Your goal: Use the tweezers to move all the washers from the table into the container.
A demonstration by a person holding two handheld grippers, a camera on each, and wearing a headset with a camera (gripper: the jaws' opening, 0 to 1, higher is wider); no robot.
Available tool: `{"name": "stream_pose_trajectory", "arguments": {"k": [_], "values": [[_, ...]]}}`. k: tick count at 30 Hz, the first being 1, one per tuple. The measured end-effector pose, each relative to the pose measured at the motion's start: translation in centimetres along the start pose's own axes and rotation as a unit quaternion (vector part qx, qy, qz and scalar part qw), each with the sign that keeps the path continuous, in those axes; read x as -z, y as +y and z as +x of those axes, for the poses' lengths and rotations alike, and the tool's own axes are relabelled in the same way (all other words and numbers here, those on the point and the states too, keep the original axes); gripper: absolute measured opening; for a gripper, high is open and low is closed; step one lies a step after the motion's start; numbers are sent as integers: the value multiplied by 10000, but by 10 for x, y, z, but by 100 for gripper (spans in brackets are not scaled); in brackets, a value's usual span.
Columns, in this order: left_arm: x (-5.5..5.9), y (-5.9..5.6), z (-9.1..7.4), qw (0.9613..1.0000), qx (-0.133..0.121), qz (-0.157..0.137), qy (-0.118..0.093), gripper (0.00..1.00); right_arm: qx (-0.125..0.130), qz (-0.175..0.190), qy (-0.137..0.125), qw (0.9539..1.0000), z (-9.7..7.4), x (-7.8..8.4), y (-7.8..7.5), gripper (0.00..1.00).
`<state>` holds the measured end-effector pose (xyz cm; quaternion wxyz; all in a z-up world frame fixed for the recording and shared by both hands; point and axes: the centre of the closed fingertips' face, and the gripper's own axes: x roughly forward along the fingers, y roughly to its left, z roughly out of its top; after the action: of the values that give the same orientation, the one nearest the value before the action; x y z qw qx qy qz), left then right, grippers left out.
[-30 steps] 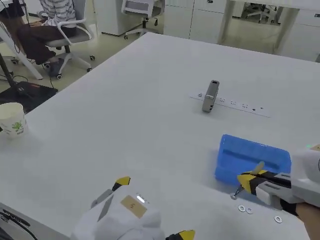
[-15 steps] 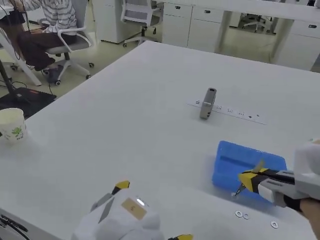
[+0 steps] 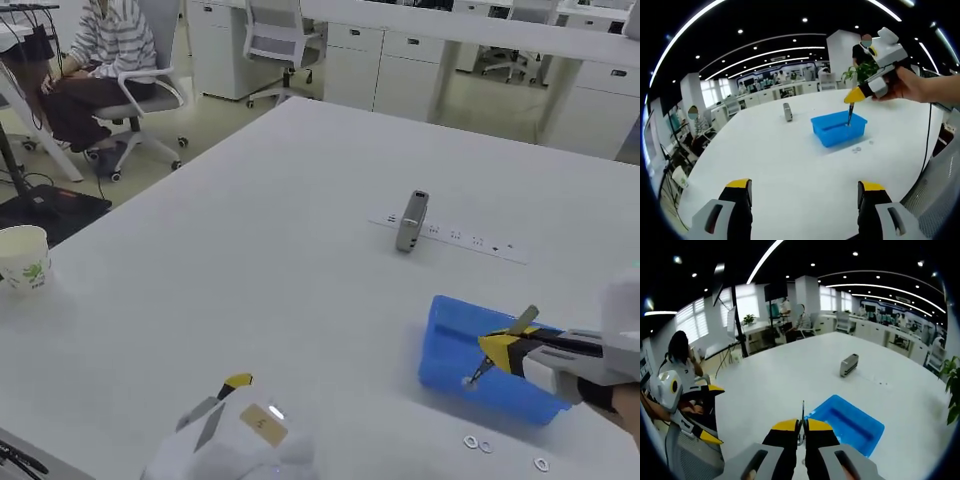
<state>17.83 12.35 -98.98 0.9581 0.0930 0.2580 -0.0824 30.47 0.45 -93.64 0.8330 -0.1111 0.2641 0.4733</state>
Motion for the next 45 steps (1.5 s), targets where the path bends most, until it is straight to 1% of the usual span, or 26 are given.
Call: {"name": "stream_pose_trajectory", "arguments": {"k": [3, 7, 10, 19, 23, 27, 34, 39, 42, 45], "values": [[0, 0, 0, 10000, -4, 0, -2, 89, -6, 10, -10, 10000, 0, -1, 0, 0], [2, 0, 1, 10000, -5, 25, 64, 89, -11, 13, -8, 10000, 0, -2, 0, 0], [2, 0, 0, 10000, 2, 37, 58, 89, -4, 4, -5, 10000, 0, -3, -1, 0], [3, 0, 0, 9999, -3, 54, 87, 88, 101, -12, -39, 9999, 7, -9, -12, 0], [5, -1, 1, 9999, 1, 91, 130, 88, 120, -14, -42, 9999, 12, -11, -16, 0], [5, -1, 1, 9999, 10, 82, 129, 88, 154, -69, -7, 9999, 17, -13, -22, 0], [4, -1, 1, 9999, 21, 62, 92, 88, 208, -93, 36, 9997, 29, -13, -34, 0], [2, -2, 1, 10000, 73, 36, 46, 88, 275, -88, 100, 9995, 38, -7, -42, 0], [-2, -3, 0, 9999, 123, -38, -79, 88, 280, -55, 114, 9995, 41, -4, -45, 1], [-4, -5, 0, 9997, 188, -98, -142, 90, 306, -33, 143, 9994, 46, 1, -48, 1]]}}
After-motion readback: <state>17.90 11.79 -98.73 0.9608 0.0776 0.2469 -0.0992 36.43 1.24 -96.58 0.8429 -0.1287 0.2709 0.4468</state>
